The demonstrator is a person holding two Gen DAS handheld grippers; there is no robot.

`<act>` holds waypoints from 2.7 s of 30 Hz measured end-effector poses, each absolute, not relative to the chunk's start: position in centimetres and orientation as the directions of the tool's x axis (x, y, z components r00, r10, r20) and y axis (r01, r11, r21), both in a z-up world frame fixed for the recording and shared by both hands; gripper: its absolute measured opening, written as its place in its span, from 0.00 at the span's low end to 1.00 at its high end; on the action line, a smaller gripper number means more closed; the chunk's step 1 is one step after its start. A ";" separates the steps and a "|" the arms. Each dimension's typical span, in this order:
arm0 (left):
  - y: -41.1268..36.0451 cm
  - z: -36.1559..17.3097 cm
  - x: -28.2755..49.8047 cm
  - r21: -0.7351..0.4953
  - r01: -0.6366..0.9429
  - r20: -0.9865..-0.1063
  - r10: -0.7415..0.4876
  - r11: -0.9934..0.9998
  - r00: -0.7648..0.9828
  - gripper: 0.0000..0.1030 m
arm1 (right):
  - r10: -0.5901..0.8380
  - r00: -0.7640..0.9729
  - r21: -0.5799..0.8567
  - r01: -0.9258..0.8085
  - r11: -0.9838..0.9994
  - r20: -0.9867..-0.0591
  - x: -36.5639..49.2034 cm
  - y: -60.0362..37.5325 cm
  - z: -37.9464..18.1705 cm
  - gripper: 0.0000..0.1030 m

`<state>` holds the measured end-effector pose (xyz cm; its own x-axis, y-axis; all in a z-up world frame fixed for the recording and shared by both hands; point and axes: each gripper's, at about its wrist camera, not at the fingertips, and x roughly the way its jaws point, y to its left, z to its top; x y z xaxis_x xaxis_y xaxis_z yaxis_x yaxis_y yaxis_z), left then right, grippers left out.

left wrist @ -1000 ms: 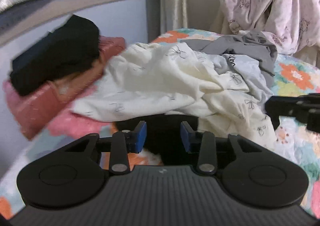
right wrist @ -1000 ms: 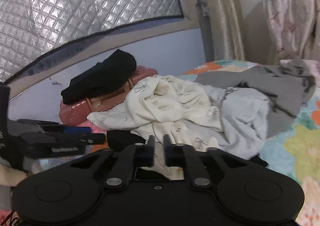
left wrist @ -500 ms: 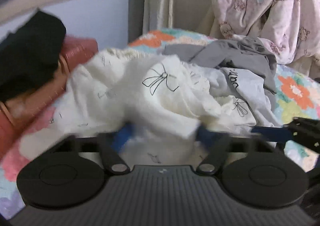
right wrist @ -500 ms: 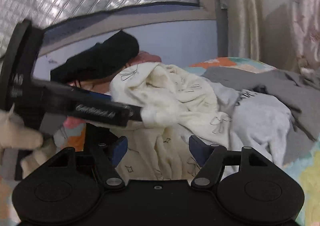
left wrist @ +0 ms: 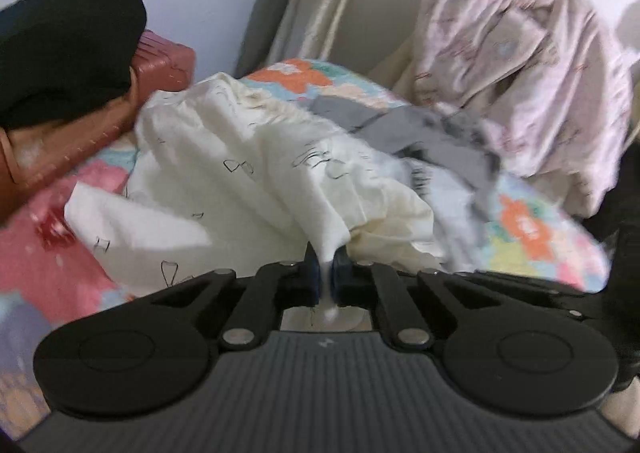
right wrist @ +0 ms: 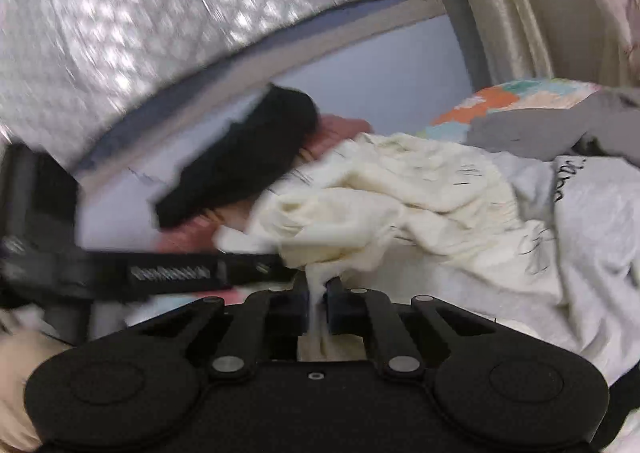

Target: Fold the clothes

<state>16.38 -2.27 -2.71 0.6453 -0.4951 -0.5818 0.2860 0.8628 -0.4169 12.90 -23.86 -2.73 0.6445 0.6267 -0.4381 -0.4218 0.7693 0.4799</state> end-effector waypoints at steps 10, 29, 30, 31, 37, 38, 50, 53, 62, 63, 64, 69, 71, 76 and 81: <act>-5.6 3.3 7.1 -0.426 0.436 -0.446 -0.603 0.793 0.662 0.04 | 0.693 0.669 0.644 -0.410 0.646 -0.269 3.9 -29.3 1.6 0.11; -19.8 6.9 -9.9 -0.471 0.686 -0.325 -0.832 0.554 0.449 0.04 | 0.365 0.843 0.509 -0.131 0.851 -0.395 -18.4 -41.6 9.6 0.11; -20.3 6.8 -10.4 -0.480 0.692 -0.325 -0.841 0.540 0.432 0.04 | 0.356 0.847 0.507 -0.122 0.853 -0.395 -19.0 -41.9 9.6 0.11; -20.7 6.9 -10.9 -0.474 0.700 -0.324 -0.845 0.534 0.425 0.04 | 0.340 0.853 0.503 -0.108 0.858 -0.396 -19.8 -42.3 9.7 0.11; -22.8 8.3 -13.2 -0.465 0.724 -0.284 -0.861 0.509 0.422 0.03 | 0.272 0.891 0.471 -0.076 0.879 -0.363 -22.5 -43.4 11.1 0.11; -23.0 8.7 -13.4 -0.460 0.731 -0.278 -0.864 0.504 0.420 0.03 | 0.267 0.898 0.462 -0.082 0.883 -0.351 -23.0 -43.8 11.4 0.11; -24.1 2.6 -12.2 -0.377 0.680 -0.485 -0.760 0.628 0.433 0.12 | -0.106 0.824 0.282 0.307 0.909 -0.556 -23.3 -51.8 5.4 0.10; -24.0 1.9 -11.9 -0.382 0.662 -0.491 -0.749 0.645 0.446 0.17 | -0.153 0.808 0.271 0.360 0.893 -0.569 -23.7 -53.4 4.0 0.09; -23.1 1.2 -10.7 -0.361 0.657 -0.560 -0.717 0.662 0.415 0.43 | -0.264 0.728 0.242 0.509 0.826 -0.632 -23.0 -58.0 2.2 0.17; -22.9 0.8 -10.5 -0.376 0.646 -0.580 -0.712 0.665 0.395 0.44 | -0.278 0.730 0.251 0.524 0.814 -0.624 -23.4 -58.2 2.1 0.26; -22.8 0.3 -10.7 -0.374 0.638 -0.593 -0.702 0.673 0.393 0.47 | -0.273 0.741 0.264 0.518 0.814 -0.613 -24.0 -58.0 2.2 0.36; -23.0 -2.4 -10.5 -0.404 0.589 -0.657 -0.670 0.700 0.345 0.51 | -0.185 0.809 0.294 0.401 0.868 -0.558 -28.0 -53.2 3.6 0.51; -23.2 -3.3 -10.3 -0.393 0.575 -0.677 -0.649 0.717 0.347 0.51 | -0.119 0.834 0.309 0.327 0.893 -0.539 -29.1 -51.0 3.6 0.55; -23.2 -5.7 -9.8 -0.456 0.545 -0.698 -0.663 0.704 0.272 0.53 | -0.002 0.812 0.333 0.241 0.912 -0.583 -28.0 -48.0 0.8 0.55; -24.3 -8.0 -10.0 -0.457 0.540 -0.728 -0.646 0.707 0.230 0.54 | 0.024 0.776 0.382 0.283 0.880 -0.630 -25.6 -48.7 -2.6 0.55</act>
<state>-9.97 -24.33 -8.04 0.2303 -0.6459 -0.7279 0.5398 0.7071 -0.4567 -25.60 -48.70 -2.62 0.7764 0.0240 -0.6298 0.2827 0.8799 0.3820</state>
